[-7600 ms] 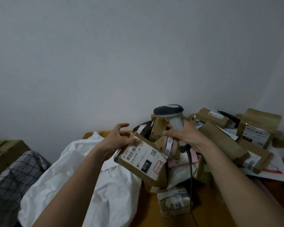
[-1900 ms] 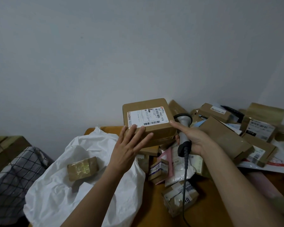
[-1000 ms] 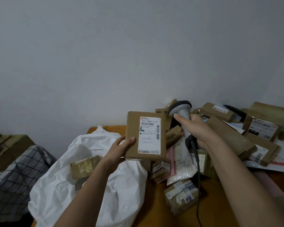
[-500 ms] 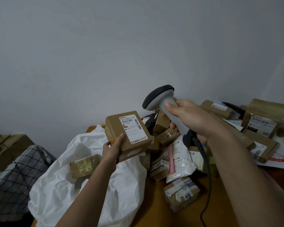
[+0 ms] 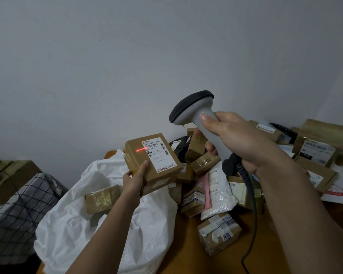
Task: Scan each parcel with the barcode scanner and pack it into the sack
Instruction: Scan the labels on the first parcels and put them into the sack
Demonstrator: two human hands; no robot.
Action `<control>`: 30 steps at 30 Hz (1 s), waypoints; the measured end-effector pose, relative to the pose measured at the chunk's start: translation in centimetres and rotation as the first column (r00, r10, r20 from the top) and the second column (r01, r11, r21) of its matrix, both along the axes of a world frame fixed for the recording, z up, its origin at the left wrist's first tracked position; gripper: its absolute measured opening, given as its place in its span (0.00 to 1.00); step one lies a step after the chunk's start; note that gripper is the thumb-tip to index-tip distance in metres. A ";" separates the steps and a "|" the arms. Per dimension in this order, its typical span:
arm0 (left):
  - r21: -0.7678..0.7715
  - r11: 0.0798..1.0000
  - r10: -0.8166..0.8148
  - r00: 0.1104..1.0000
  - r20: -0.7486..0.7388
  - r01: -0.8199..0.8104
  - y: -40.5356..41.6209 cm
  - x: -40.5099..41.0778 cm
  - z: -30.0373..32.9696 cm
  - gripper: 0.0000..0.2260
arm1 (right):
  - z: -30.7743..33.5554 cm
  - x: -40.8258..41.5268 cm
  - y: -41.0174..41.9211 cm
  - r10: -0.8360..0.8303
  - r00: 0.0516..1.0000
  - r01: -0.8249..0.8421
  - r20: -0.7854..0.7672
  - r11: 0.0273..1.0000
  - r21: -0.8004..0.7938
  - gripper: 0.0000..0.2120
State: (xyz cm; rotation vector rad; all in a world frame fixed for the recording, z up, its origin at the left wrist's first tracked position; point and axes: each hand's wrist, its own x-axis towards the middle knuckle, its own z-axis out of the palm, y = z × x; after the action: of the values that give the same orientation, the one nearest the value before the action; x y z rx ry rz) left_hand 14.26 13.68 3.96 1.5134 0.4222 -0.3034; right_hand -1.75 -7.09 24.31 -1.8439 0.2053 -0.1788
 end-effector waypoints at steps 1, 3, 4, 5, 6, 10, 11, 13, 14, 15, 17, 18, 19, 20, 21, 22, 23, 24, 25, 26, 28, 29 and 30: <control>-0.002 1.000 0.002 1.000 -0.004 -0.002 0.1 0.0 -0.1 0.37 | 0.0 0.0 0.0 0.000 1.000 0.000 0.000 1.000 -0.005 0.16; 0.000 1.000 0.008 1.000 -0.010 -0.008 0.2 0.0 -0.1 0.38 | 0.0 0.0 0.1 0.000 1.000 0.000 0.004 1.000 -0.007 0.17; 0.000 1.000 0.012 1.000 -0.010 -0.012 0.2 0.0 -0.1 0.38 | 0.0 0.0 0.1 -0.001 1.000 0.001 0.007 1.000 -0.004 0.17; -0.003 1.000 0.016 1.000 -0.007 -0.016 0.2 0.0 -0.1 0.38 | 0.0 0.1 0.2 0.000 1.000 0.000 0.010 1.000 0.001 0.17; -0.009 1.000 0.021 1.000 -0.004 -0.021 0.3 -0.1 -0.1 0.38 | 0.0 0.2 0.3 0.003 1.000 -0.003 0.013 1.000 0.005 0.17; -0.052 0.997 0.056 0.998 -0.001 -0.056 1.0 -0.2 -0.2 0.38 | -0.4 1.0 0.7 0.032 0.999 -0.033 0.024 0.998 0.047 0.18; -0.053 0.996 0.066 0.998 -0.001 -0.066 1.4 -0.2 -0.1 0.38 | -0.7 1.5 0.9 0.037 0.999 -0.039 0.028 0.996 0.076 0.18; -0.049 0.995 0.093 0.996 0.013 -0.093 2.4 -0.4 0.2 0.37 | -1.4 2.6 1.2 0.035 0.999 -0.037 0.020 0.991 0.127 0.16; -0.039 0.993 0.111 0.993 0.031 -0.110 3.1 -0.5 0.3 0.36 | -2.0 3.2 1.4 0.029 1.000 -0.029 0.002 0.990 0.140 0.15; -0.017 0.992 0.126 0.991 0.052 -0.125 4.0 -0.6 0.4 0.34 | -2.7 4.0 1.6 0.019 1.000 -0.015 -0.019 0.987 0.157 0.13; 0.036 0.987 0.152 0.984 0.091 -0.155 6.2 -0.9 0.2 0.32 | -4.7 5.7 2.1 -0.005 0.998 0.021 -0.068 0.972 0.235 0.09; 0.050 0.984 0.166 0.981 0.104 -0.171 7.4 -1.0 0.0 0.32 | -5.9 6.7 2.5 -0.015 0.995 0.044 -0.101 0.955 0.292 0.08; 0.057 0.981 0.181 0.978 0.108 -0.187 8.6 -1.2 -0.1 0.32 | -7.2 7.6 2.9 -0.021 0.990 0.070 -0.137 0.931 0.358 0.08; 0.068 0.977 0.196 0.974 0.111 -0.204 9.8 -1.4 -0.3 0.32 | -8.5 8.5 3.4 -0.022 0.985 0.095 -0.172 0.897 0.431 0.08; 0.091 0.971 0.212 0.970 0.119 -0.223 10.9 -1.7 -0.4 0.33 | -9.8 9.3 3.9 -0.015 0.979 0.120 -0.205 0.852 0.510 0.09; 0.120 0.963 0.228 0.965 0.127 -0.243 12.0 -2.0 -0.6 0.34 | -11.2 10.0 4.5 -0.007 0.971 0.150 -0.240 0.800 0.581 0.11; 0.145 0.955 0.240 0.962 0.129 -0.258 13.0 -2.4 -0.8 0.36 | -12.6 10.7 5.0 -0.004 0.961 0.186 -0.277 0.751 0.634 0.12; 0.167 0.950 0.244 0.962 0.125 -0.263 13.9 -2.7 -1.1 0.38 | -13.9 11.3 5.6 -0.002 0.950 0.221 -0.312 0.711 0.668 0.12; 0.191 0.946 0.241 0.963 0.117 -0.260 14.7 -2.9 -1.5 0.40 | -15.3 11.8 6.0 0.001 0.939 0.252 -0.344 0.677 0.691 0.12; 0.216 0.943 0.236 0.966 0.106 -0.254 15.4 -3.2 -2.0 0.41 | -16.6 12.3 6.5 0.011 0.928 0.277 -0.373 0.648 0.710 0.11; 0.253 0.936 0.230 0.969 0.086 -0.244 16.4 -3.6 -2.8 0.42 | -19.3 13.0 7.3 0.033 0.899 0.329 -0.436 0.607 0.723 0.14; 0.263 0.935 0.225 0.971 0.077 -0.238 16.8 -3.8 -3.3 0.42 | -20.6 13.2 7.6 0.037 0.885 0.352 -0.463 0.598 0.720 0.18; 0.268 0.937 0.214 0.974 0.070 -0.225 17.1 -3.9 -3.7 0.42 | -21.8 13.4 7.9 0.036 0.874 0.372 -0.484 0.591 0.716 0.21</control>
State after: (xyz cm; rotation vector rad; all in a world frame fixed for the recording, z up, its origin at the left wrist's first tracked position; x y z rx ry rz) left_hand 10.41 30.82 0.28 1.7213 0.6165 -0.0379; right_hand 11.63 0.86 2.52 -0.9102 0.6886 0.2069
